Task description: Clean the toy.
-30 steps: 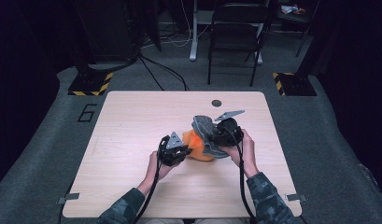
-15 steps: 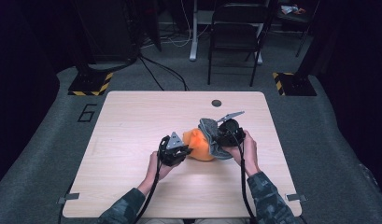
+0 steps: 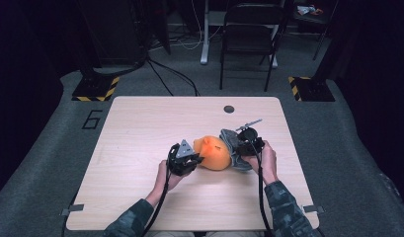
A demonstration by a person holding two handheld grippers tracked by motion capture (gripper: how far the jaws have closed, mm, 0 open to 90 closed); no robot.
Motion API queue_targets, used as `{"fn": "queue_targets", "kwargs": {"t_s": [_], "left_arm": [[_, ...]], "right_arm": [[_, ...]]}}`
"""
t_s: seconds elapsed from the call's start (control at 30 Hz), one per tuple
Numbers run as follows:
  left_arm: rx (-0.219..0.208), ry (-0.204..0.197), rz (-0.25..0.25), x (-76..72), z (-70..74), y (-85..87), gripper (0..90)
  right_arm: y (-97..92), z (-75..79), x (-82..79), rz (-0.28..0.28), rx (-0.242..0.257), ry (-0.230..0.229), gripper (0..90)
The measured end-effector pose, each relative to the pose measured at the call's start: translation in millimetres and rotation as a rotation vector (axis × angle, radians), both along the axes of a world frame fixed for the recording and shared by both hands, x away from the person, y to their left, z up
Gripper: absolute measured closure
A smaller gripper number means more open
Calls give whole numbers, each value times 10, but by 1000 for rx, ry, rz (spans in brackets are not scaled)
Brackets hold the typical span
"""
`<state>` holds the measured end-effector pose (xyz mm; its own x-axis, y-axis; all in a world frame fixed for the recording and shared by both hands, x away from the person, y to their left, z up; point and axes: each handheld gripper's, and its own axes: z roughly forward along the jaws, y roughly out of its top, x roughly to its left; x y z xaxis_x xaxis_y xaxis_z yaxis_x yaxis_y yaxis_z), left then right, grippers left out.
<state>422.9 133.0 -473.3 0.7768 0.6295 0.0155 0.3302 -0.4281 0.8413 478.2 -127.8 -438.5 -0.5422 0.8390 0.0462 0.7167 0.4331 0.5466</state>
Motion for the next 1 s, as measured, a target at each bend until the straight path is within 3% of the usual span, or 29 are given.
{"fn": "queue_targets", "kwargs": {"t_s": [0.27, 0.5, 0.67, 0.73, 0.83, 1.0], "left_arm": [[-1, -4, -1, -1, -1, 0, 801], [-6, -3, 3, 5, 1, 11, 800], [-8, -5, 3, 4, 0, 7, 799], [-7, -3, 4, 5, 0, 10, 798], [-3, 2, 2, 9, 2, 16, 797], [-10, 3, 10, 22, -13, 30, 775]], "right_arm": [[-25, -190, 69, -29, -25, 35, 733], [-48, 35, 5, -38, -32, -19, 733], [-1, 328, -110, 6, 21, -83, 733], [59, 415, -164, 36, 26, -88, 733], [174, 435, -210, 81, 6, -61, 733], [277, 291, -197, 86, -22, -48, 734]]}}
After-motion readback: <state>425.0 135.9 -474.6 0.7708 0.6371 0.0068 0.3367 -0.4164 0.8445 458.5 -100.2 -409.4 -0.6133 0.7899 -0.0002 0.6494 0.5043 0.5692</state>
